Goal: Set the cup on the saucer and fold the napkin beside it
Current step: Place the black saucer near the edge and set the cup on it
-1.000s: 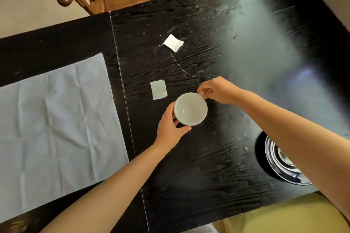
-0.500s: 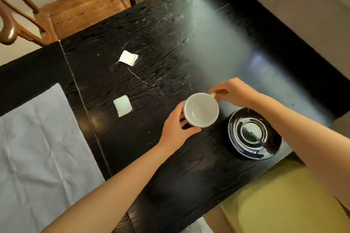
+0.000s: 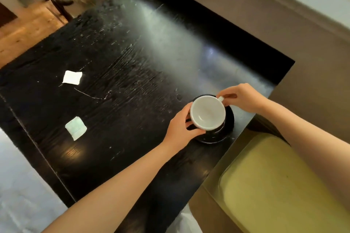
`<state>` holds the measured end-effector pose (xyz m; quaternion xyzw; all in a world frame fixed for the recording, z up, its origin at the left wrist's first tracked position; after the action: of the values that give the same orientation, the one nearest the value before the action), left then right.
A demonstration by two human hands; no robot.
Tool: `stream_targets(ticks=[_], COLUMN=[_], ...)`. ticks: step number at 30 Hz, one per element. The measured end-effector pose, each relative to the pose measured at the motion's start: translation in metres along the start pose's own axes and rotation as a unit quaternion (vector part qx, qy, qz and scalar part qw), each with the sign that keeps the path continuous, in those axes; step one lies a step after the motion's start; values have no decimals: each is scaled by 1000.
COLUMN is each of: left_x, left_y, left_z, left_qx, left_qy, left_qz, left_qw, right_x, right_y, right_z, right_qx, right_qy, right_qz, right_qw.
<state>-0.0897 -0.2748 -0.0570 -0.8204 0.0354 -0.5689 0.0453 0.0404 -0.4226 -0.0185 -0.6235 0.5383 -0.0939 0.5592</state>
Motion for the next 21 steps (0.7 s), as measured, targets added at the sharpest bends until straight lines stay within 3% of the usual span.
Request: stream_targets(ticks=[21], left_x=[-8], left_y=[17], left_z=[5], left_qx=[4], left_qy=[-5], left_qz=[15], left_qw=[1000], right_x=[25], right_y=[18], right_z=[-2], right_qx=[8], right_qy=[35], right_qz=[63], right_qw=[997])
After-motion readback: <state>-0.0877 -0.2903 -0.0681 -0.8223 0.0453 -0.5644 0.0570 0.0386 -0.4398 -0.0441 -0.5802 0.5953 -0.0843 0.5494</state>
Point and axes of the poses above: each hand's wrist, its own z-axis towards the middle knuckle, its own y-axis out of the palm, x = y × z, the point moved 6 cm from there along z, towards the middle knuckle, and after that the axes turned 4 degrees about -z, right-handed, at the moved point
